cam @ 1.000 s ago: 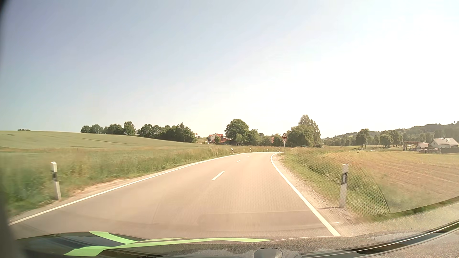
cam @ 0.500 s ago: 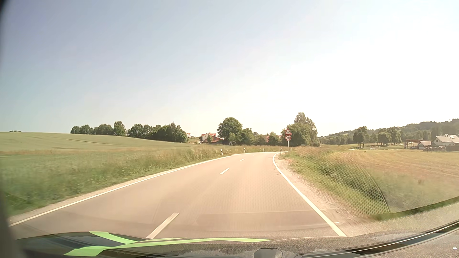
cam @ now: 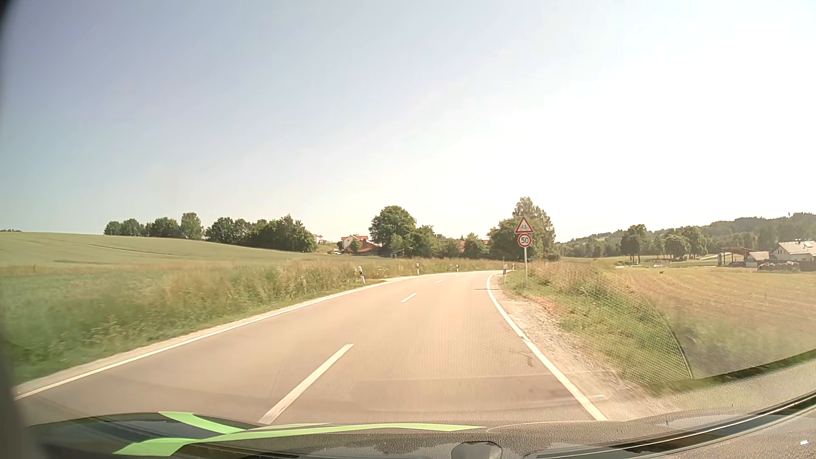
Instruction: Follow the waypoints while adhering to traffic rules and regulations
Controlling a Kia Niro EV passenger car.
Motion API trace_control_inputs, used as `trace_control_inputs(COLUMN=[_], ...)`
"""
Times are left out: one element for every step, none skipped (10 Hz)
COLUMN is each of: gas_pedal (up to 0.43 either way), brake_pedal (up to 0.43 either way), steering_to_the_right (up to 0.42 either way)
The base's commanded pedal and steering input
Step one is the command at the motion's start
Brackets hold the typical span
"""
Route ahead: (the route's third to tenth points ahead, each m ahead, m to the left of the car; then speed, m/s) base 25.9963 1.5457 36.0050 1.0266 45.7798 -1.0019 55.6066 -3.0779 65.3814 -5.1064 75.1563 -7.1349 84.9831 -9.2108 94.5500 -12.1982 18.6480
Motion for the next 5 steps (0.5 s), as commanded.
trace_control_inputs(gas_pedal=[0.15,0.157,0.177,0.209,0.22], brake_pedal=[0.0,0.0,0.0,0.0,0.0], steering_to_the_right=[0.014,0.014,0.014,0.014,0.015])
